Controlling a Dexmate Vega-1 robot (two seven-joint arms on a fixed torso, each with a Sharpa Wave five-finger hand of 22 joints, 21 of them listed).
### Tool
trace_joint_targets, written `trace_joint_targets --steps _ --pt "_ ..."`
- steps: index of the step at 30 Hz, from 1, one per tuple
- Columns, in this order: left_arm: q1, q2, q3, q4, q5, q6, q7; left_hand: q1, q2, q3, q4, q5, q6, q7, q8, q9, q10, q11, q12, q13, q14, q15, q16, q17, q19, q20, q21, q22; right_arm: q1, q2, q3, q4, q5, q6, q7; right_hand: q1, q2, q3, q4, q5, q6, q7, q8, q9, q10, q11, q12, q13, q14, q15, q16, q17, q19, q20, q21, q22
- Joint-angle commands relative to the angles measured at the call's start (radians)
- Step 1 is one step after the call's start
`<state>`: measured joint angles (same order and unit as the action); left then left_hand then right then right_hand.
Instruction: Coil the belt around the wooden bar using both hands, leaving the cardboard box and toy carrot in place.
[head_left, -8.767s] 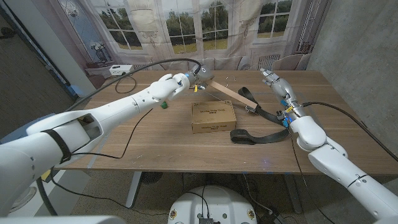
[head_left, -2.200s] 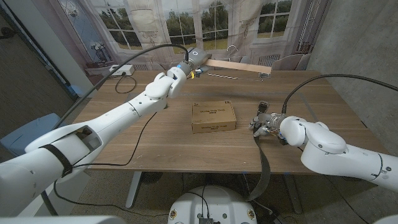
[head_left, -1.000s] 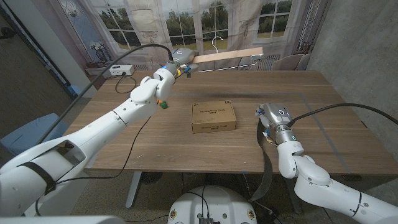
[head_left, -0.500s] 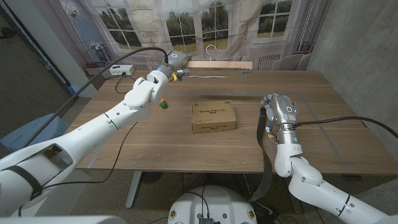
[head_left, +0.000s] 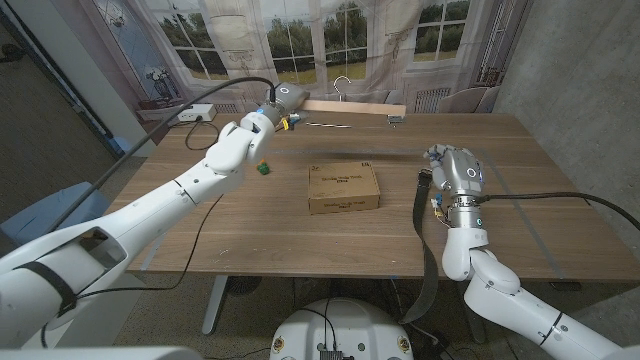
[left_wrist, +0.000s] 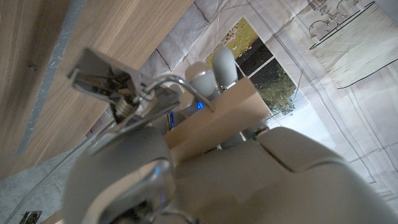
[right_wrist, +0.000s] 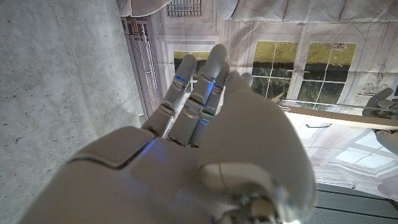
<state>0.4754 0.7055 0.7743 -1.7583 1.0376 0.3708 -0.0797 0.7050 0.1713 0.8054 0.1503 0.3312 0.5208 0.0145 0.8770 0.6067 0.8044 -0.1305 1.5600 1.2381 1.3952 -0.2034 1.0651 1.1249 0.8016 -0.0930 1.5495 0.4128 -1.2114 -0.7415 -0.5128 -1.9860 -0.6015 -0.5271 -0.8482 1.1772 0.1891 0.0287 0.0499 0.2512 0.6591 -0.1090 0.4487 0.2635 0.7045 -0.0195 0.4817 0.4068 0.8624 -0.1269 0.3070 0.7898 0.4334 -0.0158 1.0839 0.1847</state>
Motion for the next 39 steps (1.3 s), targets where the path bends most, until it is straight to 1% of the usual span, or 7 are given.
trace_joint_targets --steps 1,4,9,13,24,36,39 --pt "0.016 -0.048 -0.099 0.001 -0.251 -0.033 0.002 -0.007 -0.001 0.01 0.001 -0.003 0.004 0.007 0.008 0.006 -0.01 -0.013 0.007 0.002 0.002 0.0 0.007 0.004 -0.005 -0.077 0.006 -0.001 -0.049 -0.046 0.081 -0.086 0.097 0.057 0.119 -0.117 -0.015 0.004 0.078 -0.035 -0.033 0.008 -0.085 -0.058 -0.098 0.022 -0.087 -0.048 -0.113 -0.012 -0.085 -0.081 -0.064 0.027 -0.032 -0.01" --pt "0.004 -0.032 -0.102 -0.025 -0.285 0.005 -0.069 -0.009 -0.005 0.01 0.001 -0.003 0.007 0.005 0.008 0.001 -0.014 -0.012 0.006 0.002 0.002 0.0 0.014 0.013 -0.009 -0.074 0.008 0.003 -0.062 -0.053 0.102 -0.099 0.133 0.083 0.144 -0.18 -0.031 -0.008 0.1 -0.044 -0.062 0.011 -0.123 -0.069 -0.139 0.047 -0.125 -0.064 -0.17 0.012 -0.107 -0.111 -0.097 0.041 -0.057 -0.011" --pt "-0.036 0.039 -0.038 -0.1 -0.137 0.102 -0.2 -0.012 -0.012 0.01 -0.001 -0.002 0.01 0.001 0.009 -0.007 -0.02 -0.004 0.005 0.002 -0.01 0.001 0.008 0.01 -0.018 -0.069 0.005 0.0 -0.095 -0.064 0.135 -0.178 0.186 0.042 0.223 -0.298 -0.046 -0.039 0.113 -0.05 -0.153 0.02 -0.197 -0.072 -0.213 0.071 -0.189 -0.085 -0.279 0.053 -0.116 -0.148 -0.161 0.086 -0.109 -0.01" --pt "-0.058 0.079 0.012 -0.135 0.025 0.159 -0.317 -0.014 -0.016 0.009 -0.001 -0.001 0.01 -0.004 0.008 -0.012 -0.026 -0.004 0.004 0.002 -0.017 0.002 0.003 0.006 -0.026 -0.064 0.001 -0.006 -0.11 -0.056 0.126 -0.226 0.177 -0.014 0.245 -0.362 -0.054 -0.058 0.112 -0.049 -0.185 0.024 -0.224 -0.07 -0.258 0.071 -0.223 -0.093 -0.35 0.068 -0.119 -0.164 -0.208 0.125 -0.144 -0.01" --pt "-0.03 0.138 0.021 -0.159 0.337 0.155 -0.45 -0.019 -0.023 0.009 -0.003 0.004 0.01 -0.019 0.007 -0.025 -0.034 -0.004 0.003 0.001 -0.023 0.002 -0.008 -0.001 -0.034 -0.062 -0.002 -0.018 -0.109 -0.044 0.041 -0.377 0.115 -0.303 0.357 -0.464 -0.097 -0.106 0.105 -0.044 -0.263 0.042 -0.257 -0.066 -0.323 0.082 -0.26 -0.095 -0.44 0.106 -0.114 -0.186 -0.257 0.156 -0.191 -0.008" --pt "0.026 0.138 -0.097 -0.2 0.369 0.068 -0.431 -0.022 -0.028 0.009 -0.005 0.011 0.013 -0.025 0.006 -0.039 -0.035 -0.008 0.004 0.001 -0.024 0.003 -0.018 -0.01 -0.042 -0.062 0.0 -0.025 0.165 -0.057 -0.29 -0.477 0.054 -0.857 0.589 -0.591 -0.158 -0.184 0.103 -0.014 -0.406 0.095 -0.275 -0.062 -0.424 0.095 -0.286 -0.086 -0.539 0.136 -0.111 -0.214 -0.304 0.186 -0.252 -0.005" --pt "0.038 0.137 -0.117 -0.2 0.358 0.051 -0.409 -0.022 -0.027 0.009 -0.006 0.012 0.014 -0.023 0.007 -0.042 -0.034 -0.006 0.005 0.001 -0.027 0.003 -0.024 -0.016 -0.043 -0.064 0.0 -0.027 0.179 -0.008 -0.309 -0.428 -0.081 -0.869 0.707 -0.607 -0.163 -0.196 0.101 -0.007 -0.437 0.105 -0.273 -0.063 -0.46 0.101 -0.293 -0.085 -0.561 0.144 -0.111 -0.22 -0.313 0.19 -0.264 -0.005"
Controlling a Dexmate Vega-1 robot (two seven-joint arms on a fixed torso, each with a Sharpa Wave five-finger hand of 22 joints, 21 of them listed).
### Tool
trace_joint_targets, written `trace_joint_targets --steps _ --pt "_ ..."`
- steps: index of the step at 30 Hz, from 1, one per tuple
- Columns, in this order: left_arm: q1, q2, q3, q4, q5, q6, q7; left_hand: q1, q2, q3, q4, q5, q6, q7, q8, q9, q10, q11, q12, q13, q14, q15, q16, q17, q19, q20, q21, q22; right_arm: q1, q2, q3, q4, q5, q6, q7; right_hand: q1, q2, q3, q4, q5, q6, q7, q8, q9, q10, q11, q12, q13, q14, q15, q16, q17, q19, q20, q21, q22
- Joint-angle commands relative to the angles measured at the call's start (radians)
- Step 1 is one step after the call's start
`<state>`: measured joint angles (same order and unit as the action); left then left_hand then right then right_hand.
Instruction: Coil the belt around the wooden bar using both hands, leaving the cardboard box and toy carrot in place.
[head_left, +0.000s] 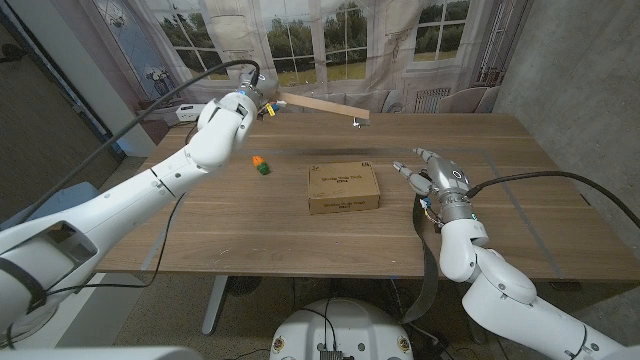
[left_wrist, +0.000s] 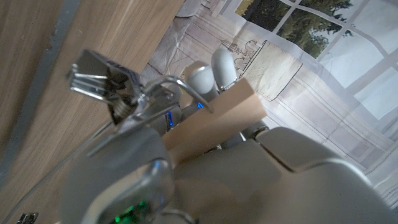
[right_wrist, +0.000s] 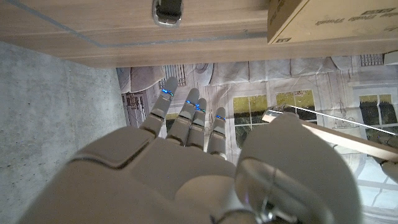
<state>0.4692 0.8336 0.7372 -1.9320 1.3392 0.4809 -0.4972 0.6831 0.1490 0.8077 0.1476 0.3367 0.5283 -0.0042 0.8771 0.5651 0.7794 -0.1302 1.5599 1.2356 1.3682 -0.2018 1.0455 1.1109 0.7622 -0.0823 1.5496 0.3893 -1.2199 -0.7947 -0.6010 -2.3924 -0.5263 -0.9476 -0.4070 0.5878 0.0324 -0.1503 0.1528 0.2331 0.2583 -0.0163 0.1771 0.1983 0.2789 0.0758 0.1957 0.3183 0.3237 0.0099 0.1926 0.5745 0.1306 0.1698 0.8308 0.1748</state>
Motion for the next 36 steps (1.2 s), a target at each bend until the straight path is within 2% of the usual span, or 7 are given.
trace_joint_targets --steps 1,5,12,16,27,32,36 --pt "0.048 0.008 -0.084 -0.027 0.055 -0.063 0.016 -0.001 -0.006 0.007 -0.003 0.007 0.007 -0.007 0.006 -0.002 -0.011 -0.009 0.004 0.003 0.005 0.001 -0.001 0.002 -0.003 -0.074 0.002 -0.002 0.18 0.08 -0.219 0.008 -0.24 -0.448 0.316 -0.02 -0.006 -0.019 -0.003 0.014 -0.049 0.02 -0.002 0.002 -0.043 0.007 -0.008 0.004 -0.023 0.003 0.005 -0.007 -0.01 0.005 -0.014 0.005" --pt "0.066 0.008 -0.108 -0.031 0.03 -0.081 0.052 -0.001 -0.007 0.007 -0.004 0.008 0.008 -0.005 0.007 -0.005 -0.009 -0.007 0.005 0.003 0.006 0.0 0.0 0.004 -0.002 -0.074 0.002 -0.005 0.168 0.203 -0.199 0.128 -0.49 -0.448 0.48 -0.016 0.008 -0.016 -0.009 0.025 -0.041 0.037 0.011 0.002 -0.031 0.004 0.004 0.005 0.01 -0.022 0.026 -0.01 0.014 -0.007 -0.013 0.005" --pt "0.09 0.012 -0.137 -0.035 -0.002 -0.095 0.098 -0.002 -0.007 0.007 -0.004 0.01 0.01 -0.005 0.007 -0.01 -0.007 -0.011 0.005 0.003 0.008 0.001 -0.001 0.004 -0.002 -0.075 0.005 -0.004 0.183 0.339 -0.167 0.29 -0.701 -0.448 0.604 0.003 0.018 -0.012 -0.025 0.038 -0.021 0.045 0.023 0.001 0.011 0.012 0.026 0.01 0.059 -0.028 0.054 -0.01 0.05 -0.013 -0.012 0.006" --pt "0.103 0.015 -0.15 -0.037 -0.022 -0.098 0.119 -0.003 -0.006 0.007 -0.004 0.01 0.009 -0.004 0.007 -0.012 -0.006 -0.011 0.005 0.003 0.01 0.001 0.0 0.005 -0.001 -0.075 0.008 -0.002 0.202 0.417 -0.136 0.393 -0.847 -0.448 0.737 0.008 0.015 -0.015 -0.031 0.042 -0.018 0.08 0.025 0.001 0.018 0.014 0.029 0.012 0.089 -0.038 0.067 -0.01 0.069 -0.017 -0.011 0.006" --pt "0.125 0.024 -0.167 -0.018 -0.062 -0.101 0.18 -0.005 -0.006 0.007 -0.004 0.013 0.009 -0.004 0.011 -0.016 -0.006 -0.011 0.005 0.003 0.011 0.001 0.001 0.009 0.002 -0.076 0.008 -0.004 0.262 0.531 -0.08 0.567 -0.935 -0.448 0.79 0.008 0.016 -0.024 -0.033 0.052 -0.042 0.093 0.018 0.001 -0.024 0.028 0.016 0.016 0.042 -0.015 0.052 -0.01 0.066 -0.016 -0.024 0.006" --pt "0.124 0.025 -0.166 0.002 -0.077 -0.102 0.206 -0.007 -0.006 0.007 -0.004 0.014 0.009 -0.002 0.012 -0.017 -0.007 -0.011 0.004 0.003 0.012 0.001 0.002 0.01 0.0 -0.074 0.011 -0.001 0.32 0.524 -0.1 0.61 -0.886 -0.448 0.811 0.0 0.021 -0.027 -0.028 0.053 -0.022 0.099 0.026 0.001 -0.012 0.034 0.022 0.017 0.051 -0.017 0.058 -0.008 0.069 -0.016 -0.027 0.007" --pt "0.118 0.026 -0.163 0.012 -0.085 -0.104 0.222 -0.007 -0.006 0.007 -0.004 0.014 0.008 -0.004 0.013 -0.018 -0.006 -0.011 0.005 0.003 0.011 0.0 0.002 0.012 0.0 -0.075 0.008 -0.004 0.365 0.52 -0.114 0.639 -0.841 -0.448 0.843 -0.028 0.018 -0.041 -0.018 0.053 -0.018 0.099 0.026 0.001 -0.023 0.035 0.022 0.02 0.021 0.001 0.05 -0.005 0.042 -0.012 -0.043 0.007"
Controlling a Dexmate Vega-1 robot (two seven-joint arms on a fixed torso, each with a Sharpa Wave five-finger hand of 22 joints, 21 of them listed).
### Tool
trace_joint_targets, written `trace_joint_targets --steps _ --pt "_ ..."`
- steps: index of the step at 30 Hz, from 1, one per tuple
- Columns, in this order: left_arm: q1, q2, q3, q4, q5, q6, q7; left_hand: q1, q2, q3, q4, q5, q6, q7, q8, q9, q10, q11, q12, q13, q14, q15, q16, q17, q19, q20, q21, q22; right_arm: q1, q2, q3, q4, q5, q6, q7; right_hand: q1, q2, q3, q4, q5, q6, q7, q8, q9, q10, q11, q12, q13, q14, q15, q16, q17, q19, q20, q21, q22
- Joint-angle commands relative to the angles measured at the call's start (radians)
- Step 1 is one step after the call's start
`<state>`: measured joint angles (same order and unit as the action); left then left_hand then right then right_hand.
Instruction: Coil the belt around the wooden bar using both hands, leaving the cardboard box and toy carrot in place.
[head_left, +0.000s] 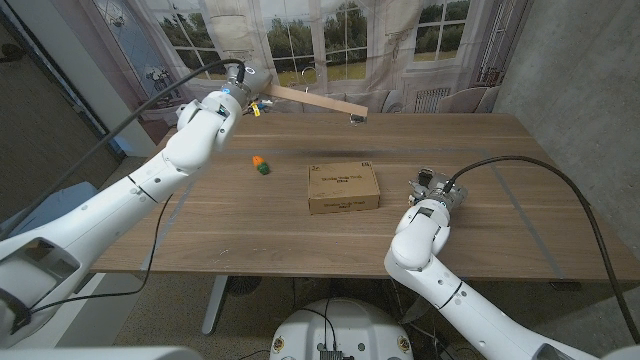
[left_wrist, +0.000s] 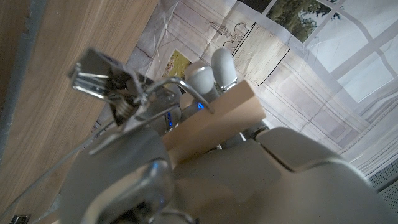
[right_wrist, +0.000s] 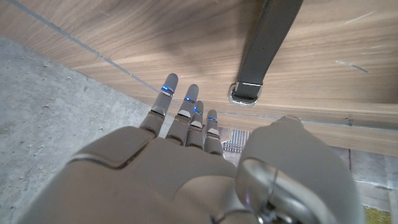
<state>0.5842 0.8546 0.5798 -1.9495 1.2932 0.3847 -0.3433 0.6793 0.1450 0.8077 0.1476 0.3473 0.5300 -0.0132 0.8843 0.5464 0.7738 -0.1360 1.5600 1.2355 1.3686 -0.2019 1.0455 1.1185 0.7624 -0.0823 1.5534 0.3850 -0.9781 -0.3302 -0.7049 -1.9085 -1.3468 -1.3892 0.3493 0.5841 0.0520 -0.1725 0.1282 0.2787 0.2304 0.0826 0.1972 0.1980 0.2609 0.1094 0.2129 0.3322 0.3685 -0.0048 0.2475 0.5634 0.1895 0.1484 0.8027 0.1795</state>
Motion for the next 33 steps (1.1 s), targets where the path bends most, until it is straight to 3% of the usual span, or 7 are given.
trace_joint_targets --steps 1,14,24,28,29,32,33 --pt "0.001 0.005 -0.004 0.033 -0.042 -0.009 0.072 -0.003 -0.001 0.007 -0.004 0.004 0.006 0.006 0.006 0.001 0.001 -0.004 0.005 0.003 0.01 0.0 0.001 0.003 0.001 -0.074 0.003 -0.003 0.137 0.059 -0.014 0.173 -0.029 -0.007 0.111 -0.029 -0.002 -0.021 0.008 0.008 0.01 -0.003 0.006 0.002 -0.006 0.003 0.005 0.006 -0.028 0.017 -0.006 0.007 -0.021 0.014 -0.018 0.002" --pt "-0.027 0.005 0.012 0.066 -0.062 -0.02 0.112 -0.006 0.0 0.007 -0.004 0.006 0.006 0.005 0.01 -0.004 0.001 -0.005 0.005 0.003 0.01 0.0 0.0 0.004 0.0 -0.074 0.005 -0.002 0.263 0.087 -0.045 0.366 0.057 -0.007 0.17 -0.047 -0.001 -0.032 0.011 0.01 0.023 -0.008 0.009 0.002 0.011 0.006 0.016 0.01 -0.022 0.018 0.0 0.008 -0.02 0.017 -0.028 0.002" --pt "-0.033 0.009 0.02 0.07 -0.069 -0.018 0.134 -0.007 0.0 0.007 -0.005 0.007 0.003 0.007 0.015 -0.004 0.002 -0.004 0.005 0.003 0.01 0.0 -0.002 0.004 0.001 -0.075 0.006 -0.002 0.307 0.08 -0.058 0.425 0.097 -0.007 0.212 -0.04 0.017 -0.038 -0.011 0.025 0.139 0.001 0.03 0.001 0.149 0.0 0.084 0.026 0.139 -0.012 0.091 0.036 0.078 0.006 -0.021 0.004" --pt "-0.034 0.007 0.021 0.066 -0.075 -0.019 0.139 -0.008 0.001 0.007 -0.006 0.007 0.002 0.005 0.017 -0.004 0.004 -0.005 0.005 0.003 0.01 0.001 -0.002 0.004 0.0 -0.075 0.007 0.0 0.325 0.077 -0.077 0.455 0.097 -0.007 0.219 0.012 0.032 -0.021 -0.043 0.035 0.159 0.002 0.022 0.0 0.187 -0.007 0.103 0.034 0.21 -0.036 0.148 0.062 0.135 -0.004 -0.011 0.005" --pt "-0.034 0.007 0.022 0.066 -0.076 -0.019 0.141 -0.008 0.001 0.007 -0.006 0.007 0.004 0.006 0.018 -0.005 0.006 -0.005 0.006 0.003 0.009 0.001 -0.003 0.004 0.0 -0.075 0.007 -0.001 0.326 0.074 -0.086 0.456 0.099 -0.007 0.209 0.044 0.041 -0.008 -0.062 0.041 0.188 -0.003 0.026 0.001 0.218 -0.011 0.118 0.039 0.234 -0.045 0.172 0.076 0.153 -0.011 -0.009 0.006" --pt "-0.036 0.006 0.025 0.063 -0.073 -0.018 0.14 -0.009 0.002 0.007 -0.006 0.008 0.004 0.006 0.019 -0.006 0.003 -0.006 0.005 0.003 0.009 0.001 -0.005 0.002 0.001 -0.076 0.006 -0.003 0.326 0.062 -0.108 0.451 0.127 -0.007 0.146 0.194 0.08 0.056 -0.153 0.06 0.327 -0.035 0.045 0.006 0.362 -0.052 0.195 0.069 0.356 -0.104 0.306 0.163 0.223 -0.042 0.004 0.009" --pt "-0.036 0.005 0.025 0.062 -0.072 -0.018 0.142 -0.009 0.001 0.007 -0.006 0.008 0.004 0.005 0.019 -0.007 0.003 -0.006 0.005 0.003 0.011 0.001 -0.003 0.004 0.001 -0.076 0.005 -0.004 0.324 0.054 -0.115 0.442 0.148 -0.007 0.115 0.242 0.097 0.081 -0.18 0.065 0.38 -0.051 0.055 0.009 0.401 -0.051 0.219 0.081 0.393 -0.122 0.351 0.196 0.246 -0.054 0.011 0.01"
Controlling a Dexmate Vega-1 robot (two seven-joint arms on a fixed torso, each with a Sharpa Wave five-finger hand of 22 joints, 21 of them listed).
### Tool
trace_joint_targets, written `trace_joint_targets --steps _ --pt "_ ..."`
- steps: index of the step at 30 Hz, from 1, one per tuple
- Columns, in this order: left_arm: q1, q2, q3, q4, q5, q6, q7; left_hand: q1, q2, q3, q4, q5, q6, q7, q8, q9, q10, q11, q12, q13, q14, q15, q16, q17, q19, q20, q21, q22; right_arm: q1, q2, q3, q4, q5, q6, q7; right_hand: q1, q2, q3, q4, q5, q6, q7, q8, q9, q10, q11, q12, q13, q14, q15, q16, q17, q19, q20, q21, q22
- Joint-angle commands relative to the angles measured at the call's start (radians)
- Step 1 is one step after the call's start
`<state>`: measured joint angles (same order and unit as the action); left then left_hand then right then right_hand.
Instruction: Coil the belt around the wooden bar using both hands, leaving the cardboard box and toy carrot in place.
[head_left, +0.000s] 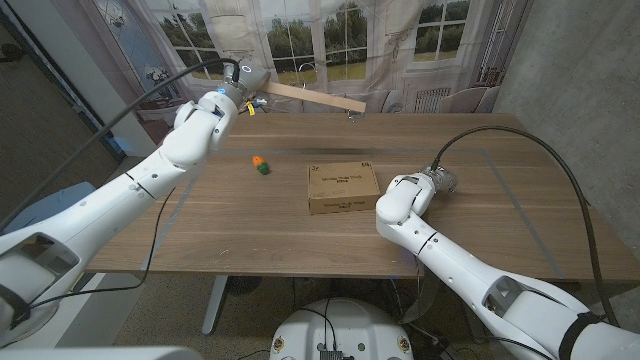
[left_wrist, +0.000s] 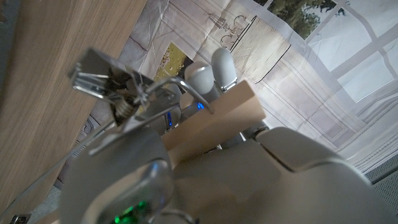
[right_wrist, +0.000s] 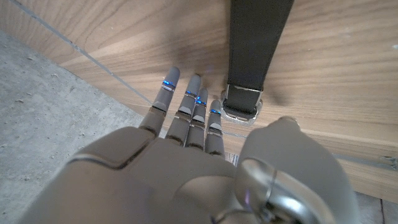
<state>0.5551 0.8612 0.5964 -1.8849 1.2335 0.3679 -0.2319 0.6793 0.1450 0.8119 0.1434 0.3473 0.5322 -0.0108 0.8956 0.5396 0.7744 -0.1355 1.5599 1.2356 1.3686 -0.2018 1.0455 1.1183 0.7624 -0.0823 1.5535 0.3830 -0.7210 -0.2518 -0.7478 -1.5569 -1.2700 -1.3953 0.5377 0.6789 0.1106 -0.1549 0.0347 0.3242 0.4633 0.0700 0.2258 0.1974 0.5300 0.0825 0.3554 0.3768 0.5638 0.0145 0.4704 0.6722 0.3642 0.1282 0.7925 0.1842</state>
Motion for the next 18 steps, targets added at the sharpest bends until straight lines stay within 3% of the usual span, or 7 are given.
trace_joint_targets --steps 1,3,5,7,10,18 --pt "-0.008 -0.002 0.01 -0.004 -0.011 0.0 0.031 -0.009 0.001 0.003 -0.002 0.008 0.001 0.004 0.007 -0.001 0.002 -0.005 0.005 0.003 0.012 0.001 -0.002 0.006 0.001 -0.076 0.005 -0.001 0.067 -0.035 -0.082 0.082 0.089 -0.001 -0.098 0.171 0.046 0.076 -0.1 0.022 0.165 -0.041 0.028 0.011 0.152 -0.037 0.089 0.042 0.211 -0.147 0.146 0.101 0.076 -0.04 0.023 0.006" --pt "-0.01 -0.004 0.012 -0.005 -0.01 -0.001 0.03 -0.009 0.001 0.003 -0.002 0.008 -0.001 0.004 0.008 -0.001 0.003 -0.005 0.005 0.003 0.012 0.0 -0.002 0.006 -0.001 -0.075 0.008 0.004 0.066 -0.055 -0.099 0.063 0.132 -0.001 -0.153 0.279 0.073 0.144 -0.152 0.03 0.263 -0.069 0.051 0.02 0.254 -0.054 0.152 0.07 0.276 -0.18 0.217 0.158 0.12 -0.065 0.046 0.009" --pt "-0.011 -0.006 0.014 -0.006 -0.008 -0.001 0.029 -0.009 0.001 0.003 -0.002 0.008 -0.002 0.001 0.008 -0.001 0.003 -0.006 0.005 0.003 0.011 0.0 -0.003 0.006 0.001 -0.075 0.006 0.0 0.067 -0.074 -0.118 0.046 0.171 -0.001 -0.203 0.367 0.088 0.217 -0.176 0.027 0.362 -0.097 0.074 0.025 0.337 -0.089 0.209 0.101 0.355 -0.212 0.282 0.213 0.162 -0.1 0.078 0.014" --pt "-0.013 -0.008 0.016 -0.007 -0.006 -0.001 0.026 -0.01 0.001 0.003 -0.002 0.008 -0.001 0.004 0.009 -0.002 0.003 -0.005 0.005 0.003 0.011 0.0 -0.002 0.006 0.001 -0.075 0.006 0.0 0.062 -0.099 -0.133 0.018 0.221 0.006 -0.266 0.45 0.095 0.303 -0.177 0.015 0.444 -0.108 0.093 0.03 0.415 -0.114 0.266 0.137 0.387 -0.232 0.301 0.255 0.179 -0.125 0.112 0.021" --pt "-0.016 -0.011 0.02 -0.007 0.0 0.0 0.021 -0.01 0.002 0.003 -0.002 0.008 -0.002 0.002 0.009 -0.003 0.003 -0.006 0.005 0.003 0.012 0.0 -0.002 0.007 0.001 -0.075 0.007 0.001 0.046 -0.123 -0.139 -0.014 0.29 0.022 -0.384 0.483 0.092 0.35 -0.163 -0.004 0.484 -0.106 0.107 0.043 0.438 -0.131 0.296 0.167 0.429 -0.235 0.311 0.283 0.182 -0.151 0.14 0.025" --pt "-0.022 -0.02 0.028 -0.011 0.013 -0.001 0.012 -0.012 0.002 0.002 -0.001 0.008 -0.003 0.002 0.012 -0.006 0.002 -0.007 0.005 0.003 0.013 0.0 -0.002 0.007 0.0 -0.077 0.007 0.003 -0.038 -0.138 -0.066 -0.084 0.45 0.108 -0.751 0.512 0.076 0.385 -0.149 -0.032 0.487 -0.097 0.117 0.083 0.445 -0.163 0.334 0.219 0.456 -0.239 0.308 0.327 0.168 -0.181 0.183 0.036"
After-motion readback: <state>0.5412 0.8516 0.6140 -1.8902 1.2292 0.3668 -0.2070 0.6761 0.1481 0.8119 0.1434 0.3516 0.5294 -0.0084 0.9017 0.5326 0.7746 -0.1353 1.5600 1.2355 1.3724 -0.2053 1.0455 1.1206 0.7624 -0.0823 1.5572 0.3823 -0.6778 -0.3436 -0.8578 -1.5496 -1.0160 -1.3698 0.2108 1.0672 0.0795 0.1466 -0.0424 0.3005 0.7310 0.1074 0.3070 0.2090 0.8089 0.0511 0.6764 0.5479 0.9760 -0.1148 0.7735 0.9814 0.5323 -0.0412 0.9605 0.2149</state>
